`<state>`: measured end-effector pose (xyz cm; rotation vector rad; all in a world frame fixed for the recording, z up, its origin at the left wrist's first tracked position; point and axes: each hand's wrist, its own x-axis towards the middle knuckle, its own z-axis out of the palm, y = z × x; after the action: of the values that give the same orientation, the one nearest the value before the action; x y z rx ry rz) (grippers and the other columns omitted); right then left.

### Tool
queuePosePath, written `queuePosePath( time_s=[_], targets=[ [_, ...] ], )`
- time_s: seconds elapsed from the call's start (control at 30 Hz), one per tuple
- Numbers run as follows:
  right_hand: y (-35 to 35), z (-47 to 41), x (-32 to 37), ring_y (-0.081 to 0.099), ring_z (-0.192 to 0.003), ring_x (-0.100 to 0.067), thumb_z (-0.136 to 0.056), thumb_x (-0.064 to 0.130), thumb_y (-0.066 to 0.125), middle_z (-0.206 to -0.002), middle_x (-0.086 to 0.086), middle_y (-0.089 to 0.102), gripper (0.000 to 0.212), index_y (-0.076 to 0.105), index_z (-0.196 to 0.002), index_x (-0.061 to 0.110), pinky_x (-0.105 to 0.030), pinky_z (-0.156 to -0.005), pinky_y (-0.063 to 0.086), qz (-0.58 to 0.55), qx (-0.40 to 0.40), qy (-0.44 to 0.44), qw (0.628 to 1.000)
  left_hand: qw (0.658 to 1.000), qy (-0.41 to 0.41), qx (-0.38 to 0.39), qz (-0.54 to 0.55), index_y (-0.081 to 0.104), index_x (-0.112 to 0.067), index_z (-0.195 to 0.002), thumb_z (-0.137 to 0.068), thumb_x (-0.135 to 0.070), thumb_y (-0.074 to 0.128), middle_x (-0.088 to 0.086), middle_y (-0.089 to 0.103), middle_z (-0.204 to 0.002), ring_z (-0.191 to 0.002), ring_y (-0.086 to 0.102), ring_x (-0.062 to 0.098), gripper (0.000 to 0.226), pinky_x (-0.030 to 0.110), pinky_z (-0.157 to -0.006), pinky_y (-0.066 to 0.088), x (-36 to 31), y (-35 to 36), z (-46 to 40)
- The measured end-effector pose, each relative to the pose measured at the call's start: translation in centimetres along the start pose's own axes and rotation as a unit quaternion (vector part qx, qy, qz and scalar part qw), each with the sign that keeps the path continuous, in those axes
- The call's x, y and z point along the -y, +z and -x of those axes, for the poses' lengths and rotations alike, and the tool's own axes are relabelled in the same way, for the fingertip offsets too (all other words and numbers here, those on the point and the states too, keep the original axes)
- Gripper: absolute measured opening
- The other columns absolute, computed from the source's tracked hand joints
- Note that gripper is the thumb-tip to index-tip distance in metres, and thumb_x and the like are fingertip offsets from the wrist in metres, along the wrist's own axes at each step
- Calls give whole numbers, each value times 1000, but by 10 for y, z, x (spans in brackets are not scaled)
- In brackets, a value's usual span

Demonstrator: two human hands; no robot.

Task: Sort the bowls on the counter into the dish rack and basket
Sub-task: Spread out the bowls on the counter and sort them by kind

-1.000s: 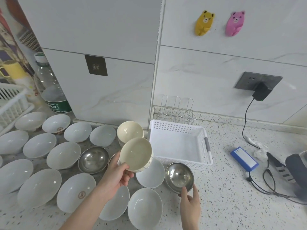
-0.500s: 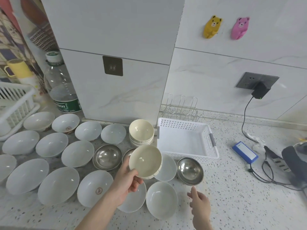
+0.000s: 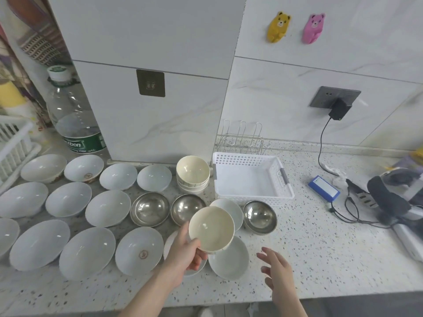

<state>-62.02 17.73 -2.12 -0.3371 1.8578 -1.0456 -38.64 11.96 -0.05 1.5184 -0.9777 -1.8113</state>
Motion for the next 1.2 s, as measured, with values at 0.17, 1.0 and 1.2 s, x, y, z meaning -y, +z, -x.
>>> queuePosePath(
  time_s=[0.17,1.0,1.2],
  targets=[
    [-16,17,-3,45,-47,-11,-93,27,60,-84,0,77,17,73,-97,18,-21,-43,26,-3,14,-34,999,997,-1,53,-56,39,-54,-129,-87,-3,40,10,67,-59,-44,53,15,66,23,-42,41,8,28,2],
    [-101,-53,20,41,-41,-12,-85,6,61,-53,-11,62,30,68,-95,34,-22,-49,42,120,121,-86,982,984,8,50,-169,25,-78,-108,-89,-19,51,2,72,-69,-45,58,8,67,19,-41,38,38,158,-16],
    [-103,-74,22,39,-35,-7,-81,7,63,-66,-12,74,31,71,-99,31,-23,-48,39,136,143,-69,978,986,26,22,-161,4,-53,-147,-81,-25,72,-4,65,-122,-71,66,-3,99,11,-55,46,51,174,-13]
  ],
)
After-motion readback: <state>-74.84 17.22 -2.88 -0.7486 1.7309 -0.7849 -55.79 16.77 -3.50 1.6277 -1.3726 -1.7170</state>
